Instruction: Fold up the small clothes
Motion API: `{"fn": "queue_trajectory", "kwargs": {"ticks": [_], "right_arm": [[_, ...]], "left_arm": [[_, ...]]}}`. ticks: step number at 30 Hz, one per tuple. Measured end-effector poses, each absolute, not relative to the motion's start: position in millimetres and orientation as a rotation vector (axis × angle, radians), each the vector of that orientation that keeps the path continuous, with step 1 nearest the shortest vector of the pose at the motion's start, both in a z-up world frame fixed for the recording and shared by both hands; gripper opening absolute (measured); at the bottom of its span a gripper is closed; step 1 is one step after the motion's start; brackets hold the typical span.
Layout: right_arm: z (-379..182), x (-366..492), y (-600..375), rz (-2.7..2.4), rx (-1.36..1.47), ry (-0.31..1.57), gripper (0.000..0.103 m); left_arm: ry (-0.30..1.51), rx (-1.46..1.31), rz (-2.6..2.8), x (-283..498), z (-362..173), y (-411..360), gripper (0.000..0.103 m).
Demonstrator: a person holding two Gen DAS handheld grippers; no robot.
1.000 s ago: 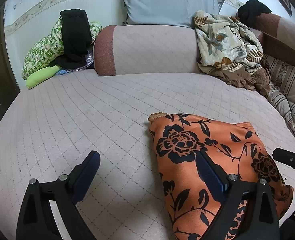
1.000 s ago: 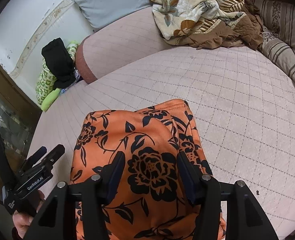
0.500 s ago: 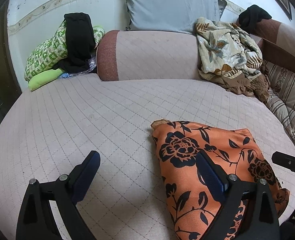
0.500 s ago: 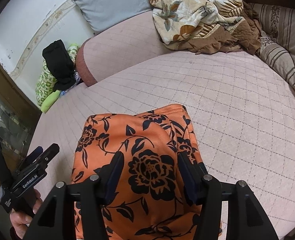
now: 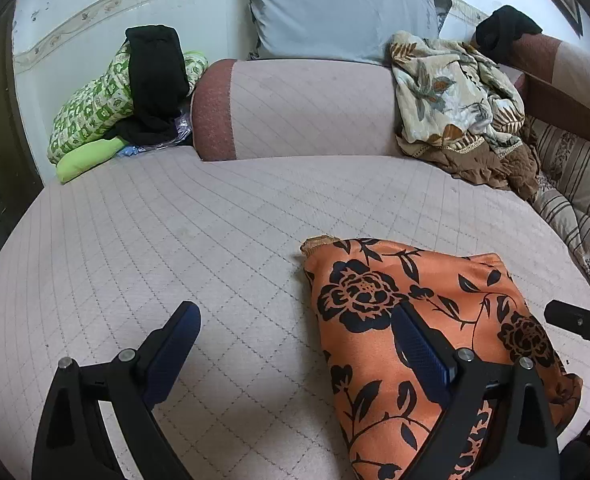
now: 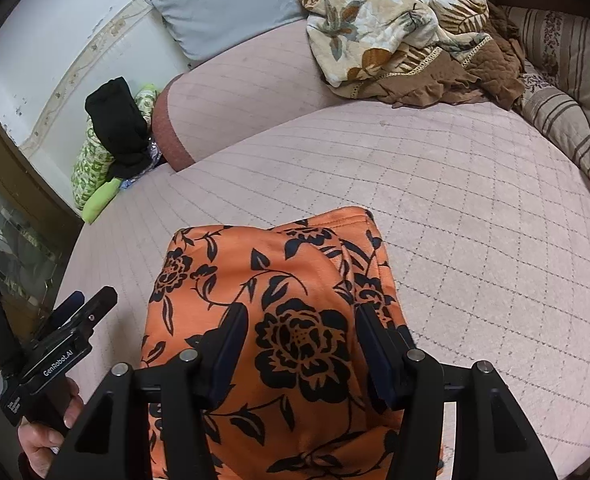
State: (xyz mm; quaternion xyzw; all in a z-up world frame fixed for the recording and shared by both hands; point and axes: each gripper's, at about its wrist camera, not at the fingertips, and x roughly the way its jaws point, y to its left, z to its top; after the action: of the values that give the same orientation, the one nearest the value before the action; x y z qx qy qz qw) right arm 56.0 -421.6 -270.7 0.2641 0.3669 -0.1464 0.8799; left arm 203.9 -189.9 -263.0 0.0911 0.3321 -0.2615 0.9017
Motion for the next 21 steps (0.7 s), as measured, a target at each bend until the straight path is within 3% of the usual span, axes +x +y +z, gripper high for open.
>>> {"fn": "queue_trajectory", "kwargs": {"ticks": [21], "right_arm": [[-275,51,-433,-0.319,0.585,0.759,0.06]], "left_arm": [[0.693,0.187,-0.527,208,-266,-191,0.096]]}}
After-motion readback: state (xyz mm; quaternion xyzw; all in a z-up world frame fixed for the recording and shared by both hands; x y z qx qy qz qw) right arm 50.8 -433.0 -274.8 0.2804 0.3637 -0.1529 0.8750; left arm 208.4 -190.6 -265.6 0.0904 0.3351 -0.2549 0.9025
